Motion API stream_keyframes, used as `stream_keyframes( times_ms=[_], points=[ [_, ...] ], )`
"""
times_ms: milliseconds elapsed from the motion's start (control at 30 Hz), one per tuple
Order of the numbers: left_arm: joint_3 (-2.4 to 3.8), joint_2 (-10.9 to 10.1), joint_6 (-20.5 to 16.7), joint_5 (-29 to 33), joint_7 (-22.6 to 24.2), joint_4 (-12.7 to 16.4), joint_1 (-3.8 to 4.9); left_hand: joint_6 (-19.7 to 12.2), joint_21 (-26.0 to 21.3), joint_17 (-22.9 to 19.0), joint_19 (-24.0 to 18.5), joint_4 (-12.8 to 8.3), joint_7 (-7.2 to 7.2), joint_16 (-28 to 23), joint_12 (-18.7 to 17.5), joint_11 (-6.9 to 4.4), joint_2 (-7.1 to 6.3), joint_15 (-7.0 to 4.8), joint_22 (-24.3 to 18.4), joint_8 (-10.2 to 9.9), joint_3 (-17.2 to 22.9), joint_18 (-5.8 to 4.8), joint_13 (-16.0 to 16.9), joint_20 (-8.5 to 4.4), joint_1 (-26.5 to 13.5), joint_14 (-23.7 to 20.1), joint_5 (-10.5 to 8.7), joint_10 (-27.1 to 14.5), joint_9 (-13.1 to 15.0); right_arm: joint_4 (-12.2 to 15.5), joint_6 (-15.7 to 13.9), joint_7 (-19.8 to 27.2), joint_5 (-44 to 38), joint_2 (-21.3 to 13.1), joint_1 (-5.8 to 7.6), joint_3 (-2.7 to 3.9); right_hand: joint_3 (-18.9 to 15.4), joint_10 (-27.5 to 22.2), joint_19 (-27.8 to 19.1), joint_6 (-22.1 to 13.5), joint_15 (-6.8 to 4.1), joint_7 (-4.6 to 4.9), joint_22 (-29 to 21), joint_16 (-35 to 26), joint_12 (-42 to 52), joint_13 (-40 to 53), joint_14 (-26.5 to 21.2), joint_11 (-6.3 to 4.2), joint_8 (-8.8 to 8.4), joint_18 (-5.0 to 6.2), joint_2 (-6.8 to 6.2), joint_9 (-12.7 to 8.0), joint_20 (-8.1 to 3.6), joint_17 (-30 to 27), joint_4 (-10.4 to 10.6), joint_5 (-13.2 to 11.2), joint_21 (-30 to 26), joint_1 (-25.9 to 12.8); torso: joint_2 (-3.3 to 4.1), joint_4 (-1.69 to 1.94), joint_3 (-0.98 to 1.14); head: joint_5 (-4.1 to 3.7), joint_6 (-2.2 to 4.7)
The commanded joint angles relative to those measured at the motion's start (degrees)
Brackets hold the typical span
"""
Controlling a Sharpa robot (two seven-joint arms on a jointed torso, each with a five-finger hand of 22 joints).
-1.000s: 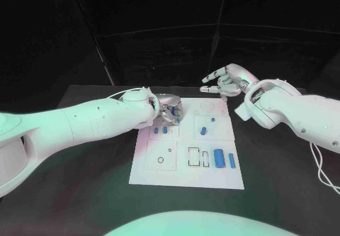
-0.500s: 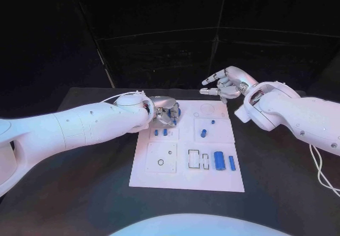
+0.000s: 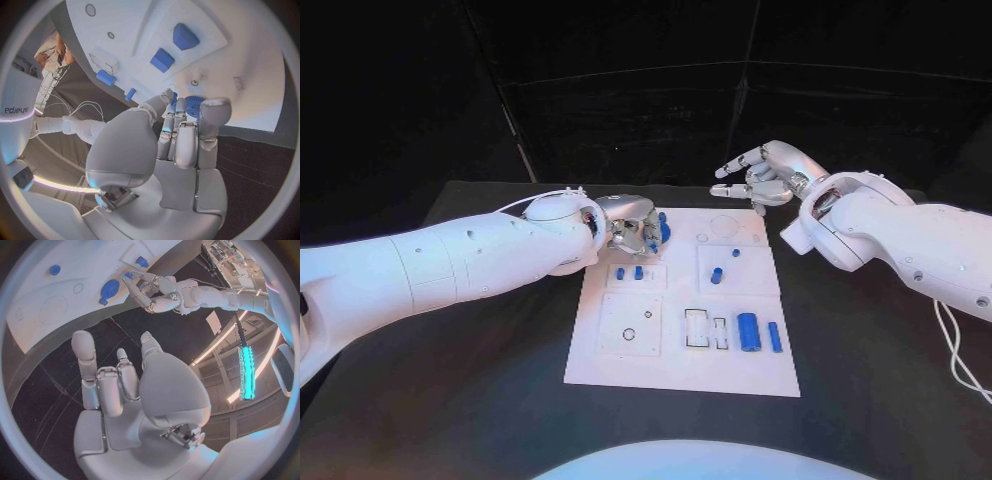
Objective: Assemble the parts on the task board
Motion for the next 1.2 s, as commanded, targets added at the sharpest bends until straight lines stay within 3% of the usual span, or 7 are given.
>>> stream_keyframes(
  times_ms=[33,467,867,1200],
  points=[
    [0.09,-1.11,-1.03,0.43,0.07,0.96,0.10,0.29,0.25,-0.07,0.27,0.05,0.19,0.20,-0.35,-0.06,-0.61,0.22,0.10,-0.25,0.30,-0.93,0.05,0.17,-0.17,1.72,-0.10,0.45,0.06,-0.02,0.47,0.52,0.16,-0.02,0.08,0.04,-0.23,-0.37,-0.36,-0.41,-0.17,-0.09,-0.05,-0.16,-0.17,0.72,3.96,-0.05,-0.30,1.15,0.63,-0.06,0.08,6.55,0.10,0.26,-0.30,-0.07,0.04,-0.05,0.05,0.04,0.01],
    [0.15,-4.97,-0.55,0.44,-1.28,2.75,0.09,0.58,0.56,-0.20,0.28,0.02,0.13,0.20,-0.69,-0.10,-1.24,0.21,0.47,-0.43,0.54,-0.96,0.09,0.19,-0.70,1.70,-0.15,0.86,0.08,-0.14,0.45,0.50,0.18,-0.15,0.06,0.03,-0.23,-0.37,-0.36,-0.41,-0.17,-0.09,-0.05,-0.16,-0.17,0.72,3.96,-0.05,-0.30,1.15,0.63,-0.06,0.08,6.55,0.10,0.26,-0.30,-0.07,0.09,-0.13,0.02,0.36,-0.20],
    [0.15,-5.33,0.85,0.44,-2.34,2.69,0.08,0.78,0.79,-0.33,0.28,0.07,0.09,0.19,-0.93,-0.12,-1.67,0.19,0.77,-0.56,0.63,-0.99,0.11,0.19,-1.12,1.68,-0.18,1.14,0.10,-0.17,0.46,0.48,0.18,-0.16,0.04,0.03,-0.23,-0.37,-0.36,-0.41,-0.17,-0.09,-0.05,-0.16,-0.17,0.72,3.96,-0.05,-0.30,1.15,0.63,-0.06,0.08,6.55,0.10,0.26,-0.30,-0.07,0.08,-0.19,0.09,0.50,-0.43],
    [0.12,-4.25,2.60,0.45,-3.01,1.72,-0.03,0.86,0.93,-0.50,0.28,0.15,0.06,0.13,-1.03,-0.13,-1.81,0.19,0.94,-0.61,0.62,-1.01,0.11,0.19,-1.34,1.64,-0.21,1.25,0.11,-0.07,0.47,0.47,0.18,-0.15,0.04,0.03,-0.23,-0.37,-0.36,-0.41,-0.17,-0.09,-0.05,-0.16,-0.17,0.72,3.96,-0.05,-0.30,1.15,0.63,-0.06,0.08,6.55,0.10,0.26,-0.30,-0.07,0.07,-0.19,0.08,0.60,-0.79]
  ],
)
